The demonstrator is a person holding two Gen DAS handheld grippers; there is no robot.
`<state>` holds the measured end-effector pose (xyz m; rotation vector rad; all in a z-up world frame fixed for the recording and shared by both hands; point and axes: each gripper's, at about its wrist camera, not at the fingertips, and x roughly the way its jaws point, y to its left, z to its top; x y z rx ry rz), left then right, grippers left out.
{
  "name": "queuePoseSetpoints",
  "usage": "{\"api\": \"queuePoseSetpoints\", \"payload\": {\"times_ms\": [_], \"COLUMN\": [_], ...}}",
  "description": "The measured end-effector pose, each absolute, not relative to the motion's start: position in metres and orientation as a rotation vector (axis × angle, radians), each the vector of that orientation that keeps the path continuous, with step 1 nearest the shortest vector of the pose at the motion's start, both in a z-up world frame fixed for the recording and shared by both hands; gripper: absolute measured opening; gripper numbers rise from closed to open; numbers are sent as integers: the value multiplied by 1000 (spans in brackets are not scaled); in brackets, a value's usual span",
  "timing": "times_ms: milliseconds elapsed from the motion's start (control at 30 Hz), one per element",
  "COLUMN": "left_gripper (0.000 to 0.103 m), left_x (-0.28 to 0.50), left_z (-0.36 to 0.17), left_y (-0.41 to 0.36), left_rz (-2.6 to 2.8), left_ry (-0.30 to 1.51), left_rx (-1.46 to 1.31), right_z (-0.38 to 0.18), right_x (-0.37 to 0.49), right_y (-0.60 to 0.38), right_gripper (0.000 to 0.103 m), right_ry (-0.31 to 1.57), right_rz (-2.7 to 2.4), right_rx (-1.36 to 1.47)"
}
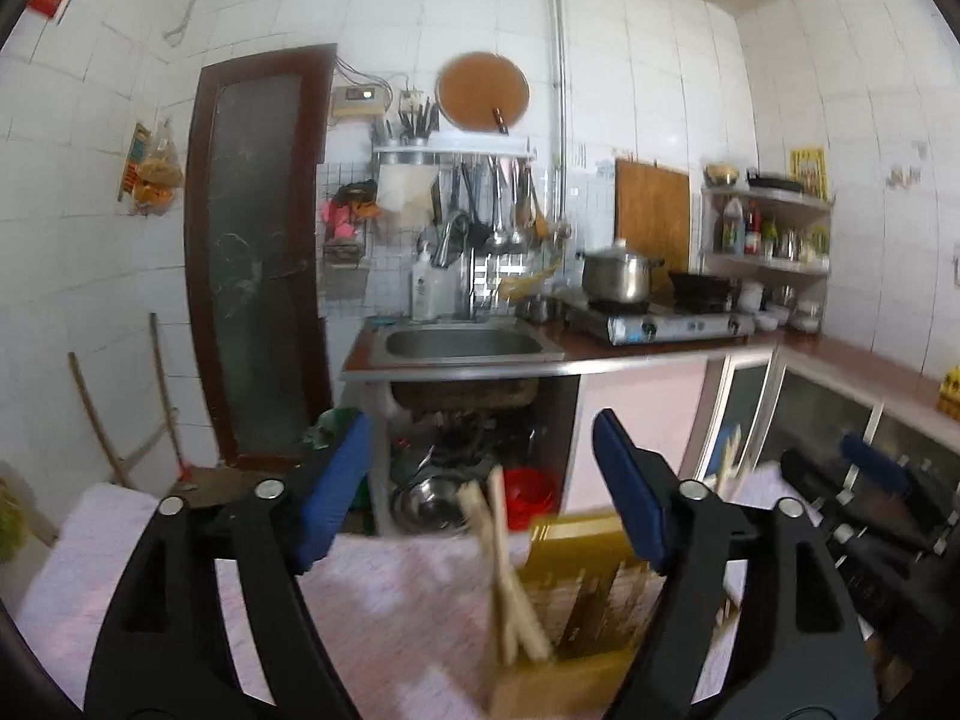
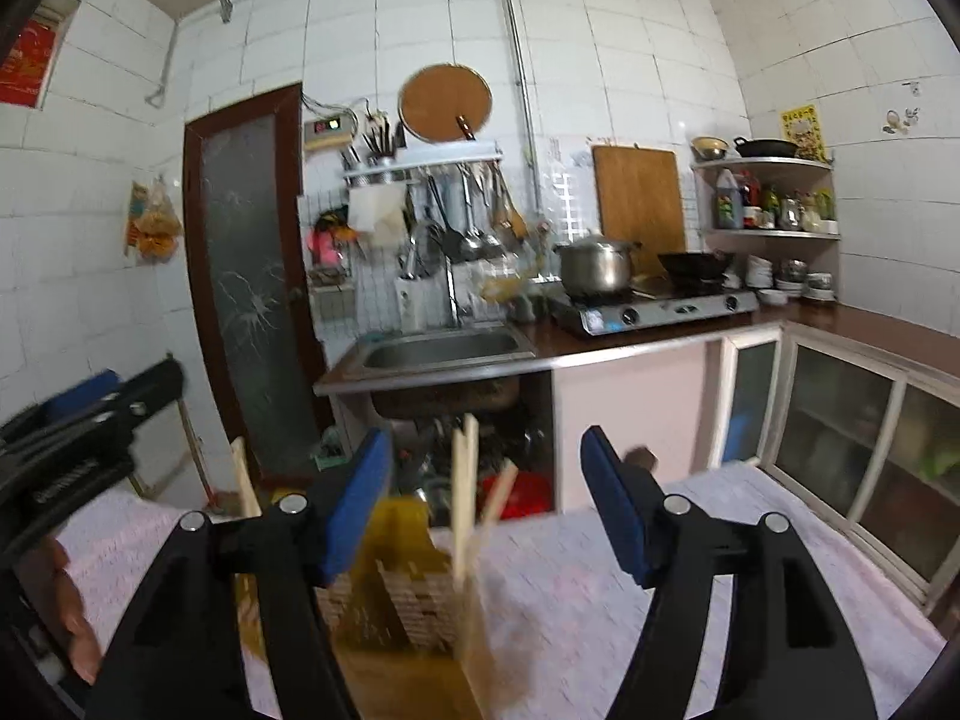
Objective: Organize utensils
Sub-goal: 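Open both tools to drop the chopsticks into the yellow holder, then lower the left tool onto the metal spoon and close it while the right tool grasps a chopstick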
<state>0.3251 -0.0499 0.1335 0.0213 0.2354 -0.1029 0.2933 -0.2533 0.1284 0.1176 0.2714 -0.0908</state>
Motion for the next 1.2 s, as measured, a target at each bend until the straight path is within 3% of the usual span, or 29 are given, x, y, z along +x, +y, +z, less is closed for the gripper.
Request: {"api": "queuePoseSetpoints", "payload": {"times_ms": [100, 267, 833, 1100, 1200], "left_gripper": [93, 98, 98, 98, 98], "left_x": [298, 251, 178, 178, 181], "left_z": [130, 103, -16, -41, -44], "left_y": [-38, -15, 16, 13, 10], "left_rz": [-81, -57, -17, -19, -24], "left_ry": [251, 321, 588, 653, 668], "left_rx": [26, 22, 22, 34, 48], "right_z": [124, 99, -11, -29, -34], "right_x": [266, 216, 137, 133, 140], "right_y": [-259, -254, -222, -219, -219], "right_gripper": [76, 87, 87, 87, 76], "right_ry": [325, 392, 697, 785, 832], "right_rz": [-103, -128, -147, -214, -215], "right_rx": [138, 112, 144, 134, 136]}}
